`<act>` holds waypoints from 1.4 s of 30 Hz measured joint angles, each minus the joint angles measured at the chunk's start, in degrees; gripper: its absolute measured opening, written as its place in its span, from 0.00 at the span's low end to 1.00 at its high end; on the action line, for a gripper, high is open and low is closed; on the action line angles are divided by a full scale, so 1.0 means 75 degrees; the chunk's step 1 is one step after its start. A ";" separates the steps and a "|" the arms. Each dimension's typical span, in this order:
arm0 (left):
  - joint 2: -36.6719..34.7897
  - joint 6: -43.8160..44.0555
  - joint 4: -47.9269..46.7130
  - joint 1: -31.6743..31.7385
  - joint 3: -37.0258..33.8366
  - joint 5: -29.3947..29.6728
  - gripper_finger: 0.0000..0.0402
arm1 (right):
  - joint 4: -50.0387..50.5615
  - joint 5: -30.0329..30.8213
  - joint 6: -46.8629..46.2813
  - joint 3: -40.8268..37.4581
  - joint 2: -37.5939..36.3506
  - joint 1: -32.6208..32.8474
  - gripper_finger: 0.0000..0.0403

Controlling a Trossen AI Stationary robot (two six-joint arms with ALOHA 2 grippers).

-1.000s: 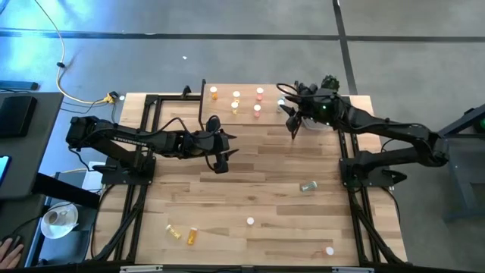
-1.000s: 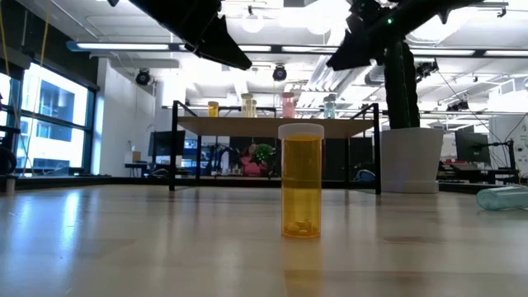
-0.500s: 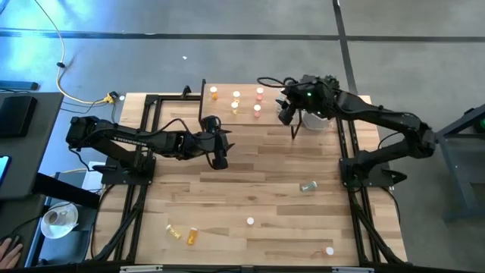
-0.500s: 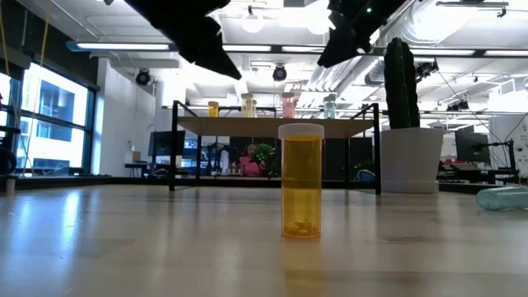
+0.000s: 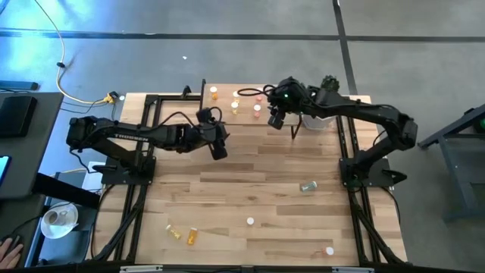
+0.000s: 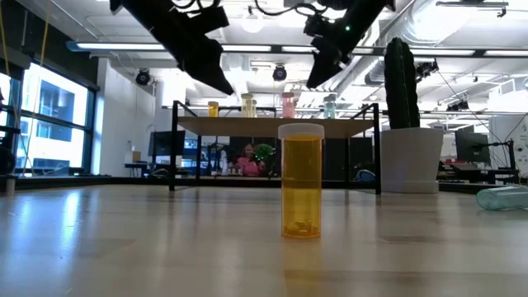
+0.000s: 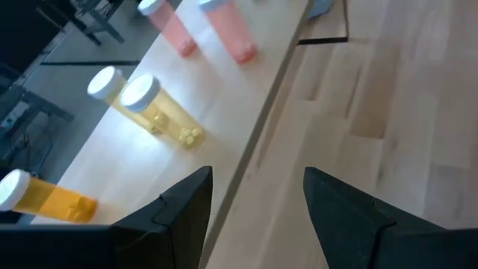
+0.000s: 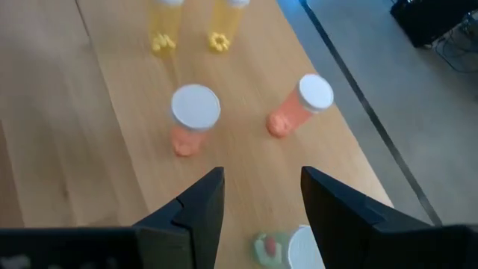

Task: Pick and place medicine bottles onto shelf by color
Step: Put the bottom blue pill bottle on the shelf aligned with the other blue pill bottle

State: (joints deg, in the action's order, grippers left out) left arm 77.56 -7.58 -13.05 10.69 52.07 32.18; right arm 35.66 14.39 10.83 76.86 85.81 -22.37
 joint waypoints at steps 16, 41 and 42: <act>0.0000 0.0068 -0.0007 0.0080 0.0000 -0.0660 0.50 | 0.0229 0.1310 0.0424 0.0013 0.0321 -0.0076 0.42; 0.0000 0.0047 -0.0004 0.0080 0.0000 -0.0660 0.50 | 0.0359 0.1161 0.0753 0.0012 0.0462 -0.0066 0.42; 0.0000 0.0047 -0.0004 0.0080 0.0000 -0.0660 0.50 | 0.0359 0.1240 0.0864 0.0012 0.0462 -0.0011 0.42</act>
State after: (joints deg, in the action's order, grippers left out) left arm 77.56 -7.22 -13.08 11.29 52.07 27.22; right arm 38.35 23.69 17.31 76.95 89.27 -22.45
